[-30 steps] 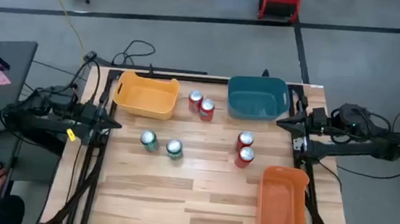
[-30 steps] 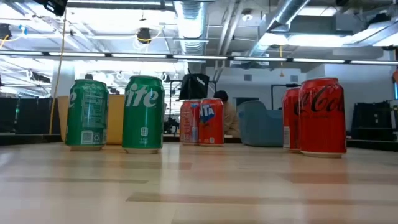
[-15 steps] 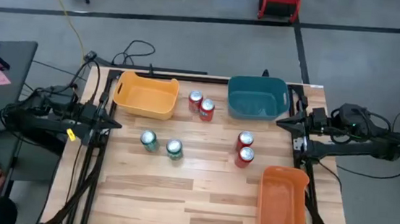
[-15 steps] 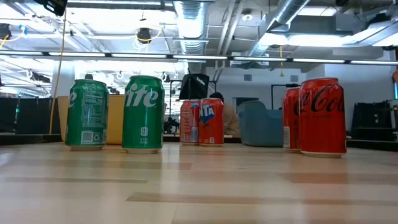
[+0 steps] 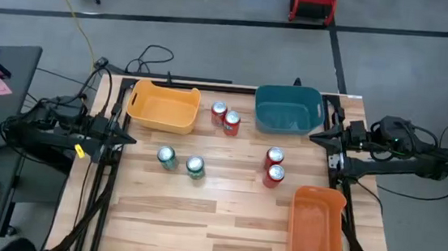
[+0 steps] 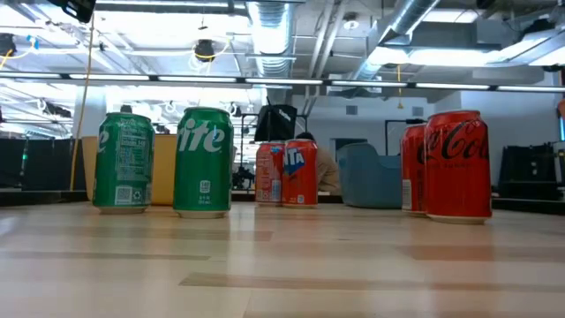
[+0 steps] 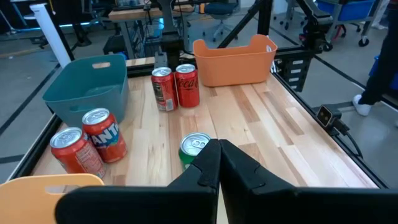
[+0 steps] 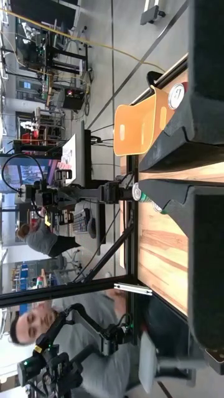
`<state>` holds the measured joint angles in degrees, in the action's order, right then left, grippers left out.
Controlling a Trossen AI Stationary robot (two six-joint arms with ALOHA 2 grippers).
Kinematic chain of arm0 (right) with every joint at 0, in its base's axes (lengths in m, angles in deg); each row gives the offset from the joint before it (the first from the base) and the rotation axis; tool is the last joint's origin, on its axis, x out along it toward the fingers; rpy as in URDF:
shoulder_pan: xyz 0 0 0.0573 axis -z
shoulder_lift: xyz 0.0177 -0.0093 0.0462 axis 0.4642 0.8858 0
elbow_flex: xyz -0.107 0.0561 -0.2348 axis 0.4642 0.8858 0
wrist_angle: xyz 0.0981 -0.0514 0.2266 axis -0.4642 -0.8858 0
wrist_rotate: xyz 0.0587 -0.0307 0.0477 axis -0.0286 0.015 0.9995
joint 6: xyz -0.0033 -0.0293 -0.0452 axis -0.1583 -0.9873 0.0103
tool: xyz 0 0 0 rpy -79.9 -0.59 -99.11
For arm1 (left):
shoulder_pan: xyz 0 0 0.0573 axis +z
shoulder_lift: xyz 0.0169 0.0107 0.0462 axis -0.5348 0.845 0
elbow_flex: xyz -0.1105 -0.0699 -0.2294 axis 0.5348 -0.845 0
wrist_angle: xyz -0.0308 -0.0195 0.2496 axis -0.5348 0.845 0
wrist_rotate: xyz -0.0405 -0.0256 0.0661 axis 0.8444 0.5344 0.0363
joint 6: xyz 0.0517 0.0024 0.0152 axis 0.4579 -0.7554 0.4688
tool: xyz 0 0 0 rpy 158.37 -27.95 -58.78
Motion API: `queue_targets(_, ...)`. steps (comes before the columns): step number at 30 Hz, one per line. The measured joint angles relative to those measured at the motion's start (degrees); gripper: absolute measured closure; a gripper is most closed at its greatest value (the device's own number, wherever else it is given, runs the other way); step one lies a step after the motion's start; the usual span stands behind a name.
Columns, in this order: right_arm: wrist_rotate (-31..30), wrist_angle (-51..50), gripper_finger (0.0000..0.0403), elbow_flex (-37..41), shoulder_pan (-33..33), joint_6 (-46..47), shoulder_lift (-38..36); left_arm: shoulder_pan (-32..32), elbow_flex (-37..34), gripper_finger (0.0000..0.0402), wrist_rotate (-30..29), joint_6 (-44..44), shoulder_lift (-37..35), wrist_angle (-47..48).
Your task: Sort soda cans
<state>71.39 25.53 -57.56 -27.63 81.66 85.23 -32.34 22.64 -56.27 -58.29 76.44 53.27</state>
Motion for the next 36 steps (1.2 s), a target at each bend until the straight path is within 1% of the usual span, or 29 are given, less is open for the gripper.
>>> queue_targets(32, 0.0, 0.01, 0.0351, 0.0, -0.01, -0.02, 0.0, -0.01, 0.0, 0.0401, 0.0, 0.0, -0.02, -0.04)
queue_targets(36, 0.0, -0.01, 0.0351, 0.0, -0.01, 0.0, 0.01, 0.0, 0.01, 0.0401, -0.25, -0.99, 0.06, -3.25)
